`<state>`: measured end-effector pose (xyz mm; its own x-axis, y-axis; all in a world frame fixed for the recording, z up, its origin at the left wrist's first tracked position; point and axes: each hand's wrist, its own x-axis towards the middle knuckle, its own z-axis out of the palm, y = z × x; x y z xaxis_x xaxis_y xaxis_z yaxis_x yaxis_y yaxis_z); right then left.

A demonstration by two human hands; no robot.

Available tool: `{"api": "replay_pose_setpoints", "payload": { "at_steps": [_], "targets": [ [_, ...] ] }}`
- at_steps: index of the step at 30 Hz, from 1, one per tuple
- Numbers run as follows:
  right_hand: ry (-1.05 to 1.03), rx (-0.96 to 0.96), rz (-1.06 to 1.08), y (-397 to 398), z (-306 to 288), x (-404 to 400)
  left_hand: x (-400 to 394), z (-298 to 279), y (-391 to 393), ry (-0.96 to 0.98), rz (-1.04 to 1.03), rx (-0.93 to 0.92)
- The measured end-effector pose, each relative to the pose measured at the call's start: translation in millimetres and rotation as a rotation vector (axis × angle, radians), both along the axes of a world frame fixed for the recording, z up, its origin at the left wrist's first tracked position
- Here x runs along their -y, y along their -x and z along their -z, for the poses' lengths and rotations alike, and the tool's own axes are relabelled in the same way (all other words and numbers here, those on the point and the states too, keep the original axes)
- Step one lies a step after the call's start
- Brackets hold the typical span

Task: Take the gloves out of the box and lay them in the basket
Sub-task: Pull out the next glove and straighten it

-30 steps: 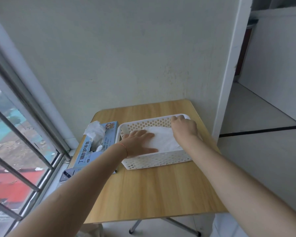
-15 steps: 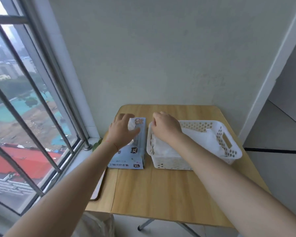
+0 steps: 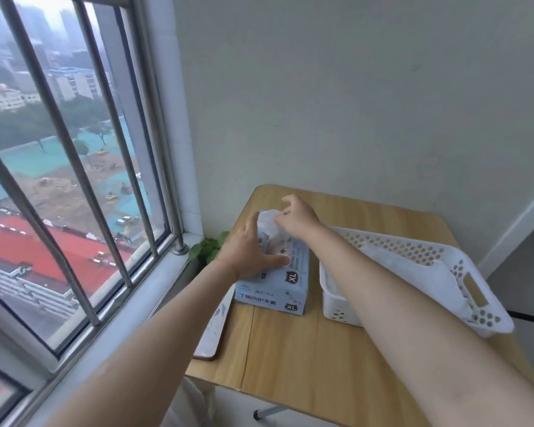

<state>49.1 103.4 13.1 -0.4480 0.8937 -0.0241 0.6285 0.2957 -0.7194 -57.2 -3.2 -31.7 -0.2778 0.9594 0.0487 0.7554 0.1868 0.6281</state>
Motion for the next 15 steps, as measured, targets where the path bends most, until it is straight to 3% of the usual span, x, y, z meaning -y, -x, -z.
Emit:
{"api": "replay_pose_setpoints", "payload": {
  "at_steps": [5, 11, 15],
  "targets": [
    [-0.122, 0.070, -0.023, -9, -8, -1, -4, -1, 3, -0.050, -0.102, 0.048],
    [-0.208, -0.319, 0.000, -28, -47, 15, -12, -17, -2, -0.218, -0.170, 0.166],
    [-0.254, -0.426, 0.026, -41, -68, 22, -18, -42, -14, -0.410, -0.206, 0.337]
  ]
}}
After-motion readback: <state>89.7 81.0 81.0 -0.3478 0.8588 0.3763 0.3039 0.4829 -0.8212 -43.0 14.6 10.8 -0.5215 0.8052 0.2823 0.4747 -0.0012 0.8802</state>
